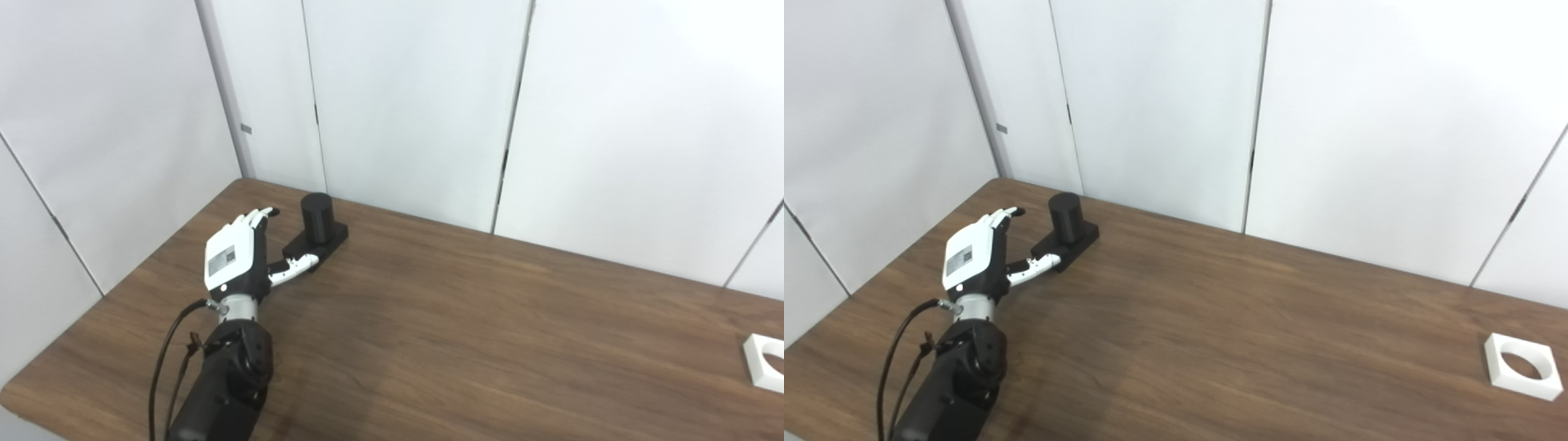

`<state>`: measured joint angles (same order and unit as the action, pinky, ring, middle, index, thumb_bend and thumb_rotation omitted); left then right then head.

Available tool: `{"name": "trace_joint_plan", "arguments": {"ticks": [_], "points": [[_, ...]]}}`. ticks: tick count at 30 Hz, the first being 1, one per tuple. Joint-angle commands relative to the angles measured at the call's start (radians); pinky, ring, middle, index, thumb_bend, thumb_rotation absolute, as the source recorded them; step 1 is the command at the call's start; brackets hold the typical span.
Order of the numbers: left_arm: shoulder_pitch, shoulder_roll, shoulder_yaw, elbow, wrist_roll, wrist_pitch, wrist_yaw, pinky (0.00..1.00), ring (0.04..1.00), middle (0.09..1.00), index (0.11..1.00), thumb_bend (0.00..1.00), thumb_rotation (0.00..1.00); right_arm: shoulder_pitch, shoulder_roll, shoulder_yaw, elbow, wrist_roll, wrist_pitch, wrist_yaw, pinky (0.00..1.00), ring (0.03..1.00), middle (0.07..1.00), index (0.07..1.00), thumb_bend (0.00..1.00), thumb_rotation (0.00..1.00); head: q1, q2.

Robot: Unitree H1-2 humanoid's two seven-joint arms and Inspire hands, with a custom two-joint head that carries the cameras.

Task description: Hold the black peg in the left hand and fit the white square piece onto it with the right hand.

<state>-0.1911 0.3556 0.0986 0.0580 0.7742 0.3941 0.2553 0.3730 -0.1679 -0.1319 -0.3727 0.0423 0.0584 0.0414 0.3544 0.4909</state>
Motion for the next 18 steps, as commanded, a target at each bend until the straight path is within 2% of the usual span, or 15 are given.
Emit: {"name": "trace_joint_plan", "arguments": {"ticks": [1, 6, 11, 15, 18], "points": [[-0.049, 0.036, -0.004, 0.007, 0.025, 0.008, 0.025, 0.96, 0.929, 0.902, 0.826, 0.93, 0.65, 0.008, 0.004, 0.003, -0.011, -0.015, 0.009, -0.004, 1.0, 0.929, 0.886, 0.924, 0.57, 1.0, 0.001, 0.001], [-0.069, 0.042, -0.013, 0.062, 0.009, 0.01, 0.034, 0.97, 0.931, 0.905, 0.825, 0.93, 0.65, 0.008, 0.006, 0.003, -0.003, -0.015, -0.006, -0.004, 0.98, 0.909, 0.879, 0.92, 0.58, 1.0, -0.002, 0.001], [-0.097, 0.048, -0.023, 0.131, 0.006, 0.011, 0.057, 0.94, 0.921, 0.895, 0.821, 0.95, 0.65, 0.008, 0.011, 0.004, -0.002, -0.022, -0.003, -0.007, 1.0, 0.916, 0.881, 0.923, 0.63, 1.0, -0.007, 0.001], [-0.117, 0.052, -0.03, 0.172, -0.004, 0.016, 0.061, 0.95, 0.926, 0.9, 0.828, 0.95, 0.65, 0.007, 0.015, 0.005, -0.002, -0.024, -0.005, -0.007, 0.97, 0.909, 0.883, 0.923, 0.62, 1.0, -0.009, 0.0], [-0.134, 0.057, -0.04, 0.213, -0.005, 0.012, 0.073, 0.94, 0.917, 0.893, 0.821, 0.95, 0.65, 0.007, 0.021, 0.006, -0.004, -0.019, -0.001, -0.009, 0.98, 0.901, 0.877, 0.918, 0.63, 1.0, -0.011, -0.001]]}}
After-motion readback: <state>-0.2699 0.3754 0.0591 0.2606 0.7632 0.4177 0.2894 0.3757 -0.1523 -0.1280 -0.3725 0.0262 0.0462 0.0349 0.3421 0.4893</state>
